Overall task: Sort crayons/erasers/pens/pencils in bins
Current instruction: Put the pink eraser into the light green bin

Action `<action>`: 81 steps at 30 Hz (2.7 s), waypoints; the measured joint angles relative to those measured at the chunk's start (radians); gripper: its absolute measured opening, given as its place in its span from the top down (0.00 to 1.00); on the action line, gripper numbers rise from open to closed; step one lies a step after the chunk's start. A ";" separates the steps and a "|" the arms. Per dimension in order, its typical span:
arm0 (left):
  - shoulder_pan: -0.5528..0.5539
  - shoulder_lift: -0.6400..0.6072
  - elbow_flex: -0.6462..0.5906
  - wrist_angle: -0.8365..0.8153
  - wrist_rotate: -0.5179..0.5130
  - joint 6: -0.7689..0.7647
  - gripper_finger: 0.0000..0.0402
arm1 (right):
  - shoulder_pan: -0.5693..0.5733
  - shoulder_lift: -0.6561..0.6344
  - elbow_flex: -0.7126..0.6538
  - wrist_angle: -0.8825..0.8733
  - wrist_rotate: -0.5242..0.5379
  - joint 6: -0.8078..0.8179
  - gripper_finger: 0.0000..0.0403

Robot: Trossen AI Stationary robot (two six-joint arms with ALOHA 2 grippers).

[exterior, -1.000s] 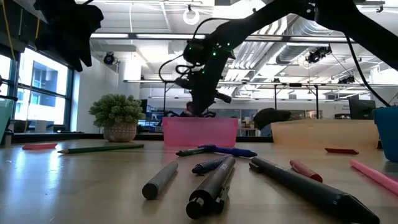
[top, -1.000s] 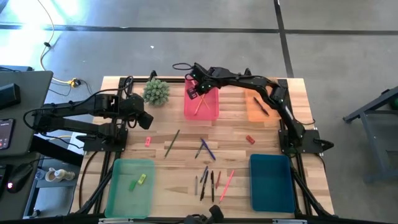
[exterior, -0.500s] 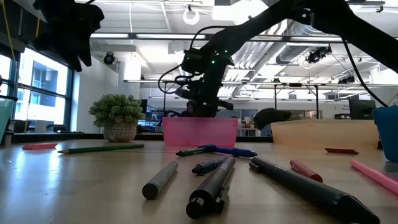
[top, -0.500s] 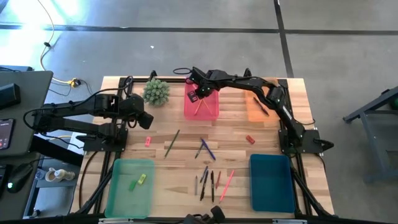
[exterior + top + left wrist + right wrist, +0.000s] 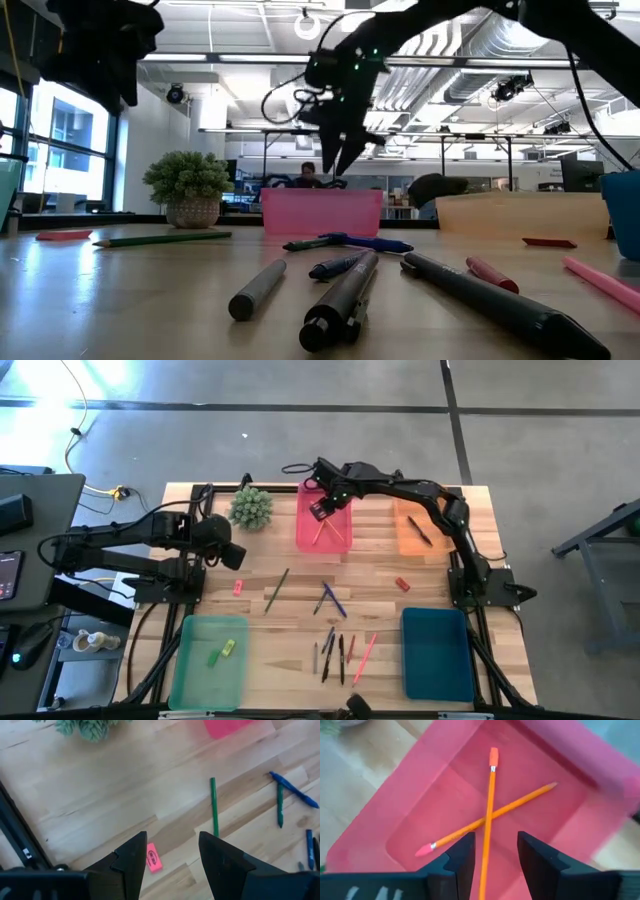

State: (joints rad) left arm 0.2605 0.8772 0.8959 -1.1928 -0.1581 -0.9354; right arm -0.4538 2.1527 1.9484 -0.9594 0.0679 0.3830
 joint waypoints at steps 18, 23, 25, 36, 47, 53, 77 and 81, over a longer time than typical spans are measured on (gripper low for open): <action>-0.155 0.002 0.000 -0.069 -0.026 -0.134 0.58 | 0.055 -0.166 0.001 -0.183 0.082 -0.151 0.65; -0.186 0.023 -0.001 -0.067 -0.035 -0.200 0.54 | 0.053 -0.207 0.001 -0.215 0.089 -0.203 0.65; -0.193 0.038 -0.001 -0.068 -0.045 -0.223 0.52 | 0.053 -0.225 0.001 -0.227 0.088 -0.225 0.65; -0.200 0.162 -0.001 -0.068 -0.022 -0.383 0.51 | 0.058 -0.308 0.001 -0.403 0.089 -0.323 0.65; -0.319 0.223 -0.223 0.109 0.095 -0.666 0.51 | 0.055 -0.322 0.001 -0.477 0.089 -0.446 0.65; -0.348 0.231 -0.282 0.228 0.078 -0.686 0.51 | 0.055 -0.324 0.001 -0.479 0.090 -0.472 0.65; -0.239 0.486 -0.351 0.396 0.087 -0.607 0.51 | 0.055 -0.327 0.000 -0.485 0.090 -0.478 0.65; -0.227 0.487 -0.351 0.404 0.090 -0.572 0.56 | 0.055 -0.366 0.000 -0.507 0.098 -0.488 0.65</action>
State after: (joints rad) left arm 0.0331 1.3640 0.5449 -0.7892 -0.0677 -1.5070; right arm -0.3985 1.7869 1.9480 -1.4659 0.1659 -0.1049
